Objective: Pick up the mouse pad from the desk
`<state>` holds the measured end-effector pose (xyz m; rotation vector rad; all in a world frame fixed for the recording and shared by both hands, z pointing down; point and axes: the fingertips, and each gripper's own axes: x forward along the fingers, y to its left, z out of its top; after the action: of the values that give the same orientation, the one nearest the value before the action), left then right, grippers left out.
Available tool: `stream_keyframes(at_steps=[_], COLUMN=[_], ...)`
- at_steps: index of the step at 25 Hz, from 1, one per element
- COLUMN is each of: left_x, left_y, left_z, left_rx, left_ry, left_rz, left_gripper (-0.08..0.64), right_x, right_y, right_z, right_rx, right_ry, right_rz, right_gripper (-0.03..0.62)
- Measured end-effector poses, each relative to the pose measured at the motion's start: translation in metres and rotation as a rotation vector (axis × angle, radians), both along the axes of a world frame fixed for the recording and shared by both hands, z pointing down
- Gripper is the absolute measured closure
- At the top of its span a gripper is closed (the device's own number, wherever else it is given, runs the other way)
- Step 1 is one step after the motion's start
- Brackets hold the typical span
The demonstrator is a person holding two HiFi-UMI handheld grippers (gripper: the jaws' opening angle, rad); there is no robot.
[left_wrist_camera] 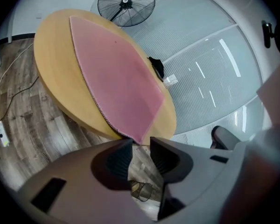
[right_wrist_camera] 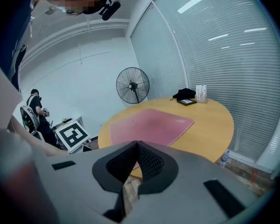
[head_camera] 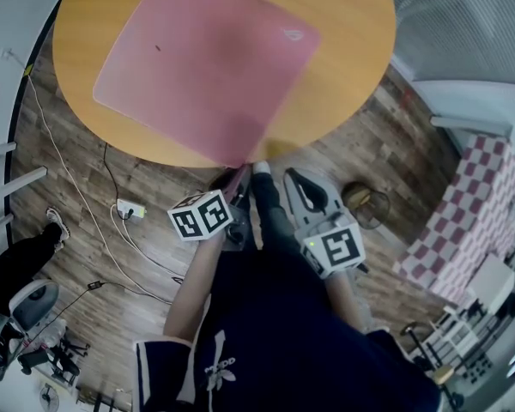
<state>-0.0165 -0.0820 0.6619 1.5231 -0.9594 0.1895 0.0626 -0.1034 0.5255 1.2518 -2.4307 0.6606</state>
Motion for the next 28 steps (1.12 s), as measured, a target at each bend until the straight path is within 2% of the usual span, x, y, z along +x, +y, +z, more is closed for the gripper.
stream_keyframes(at_steps=[4, 9, 14, 17, 23, 28], left_x=[0.000, -0.002, -0.004, -0.007, -0.006, -0.007], left_y=[-0.006, -0.013, -0.016, -0.019, -0.026, -0.023], left_z=[-0.003, -0.004, 0.000, 0.000, 0.002, 0.005], left_rx=[-0.032, -0.013, -0.089, -0.077, -0.045, -0.035], left_ry=[0.068, 0.019, 0.060, 0.068, 0.059, 0.025], left_rz=[-0.083, -0.102, -0.178, -0.205, -0.224, -0.190], left_gripper=[0.442, 0.446, 0.479, 0.480, 0.497, 0.534], right_x=[0.000, 0.000, 0.000, 0.000, 0.002, 0.001], right_y=[0.000, 0.002, 0.004, 0.005, 0.002, 0.000], right_z=[0.000, 0.002, 0.003, 0.002, 0.001, -0.005], right_rx=[-0.004, -0.005, -0.012, -0.012, -0.004, 0.011], right_ry=[-0.001, -0.001, 0.007, 0.009, 0.015, 0.020], right_rz=[-0.003, -0.004, -0.002, 0.005, 0.020, 0.026], right_gripper=[0.591, 0.591, 0.591, 0.591, 0.591, 0.591])
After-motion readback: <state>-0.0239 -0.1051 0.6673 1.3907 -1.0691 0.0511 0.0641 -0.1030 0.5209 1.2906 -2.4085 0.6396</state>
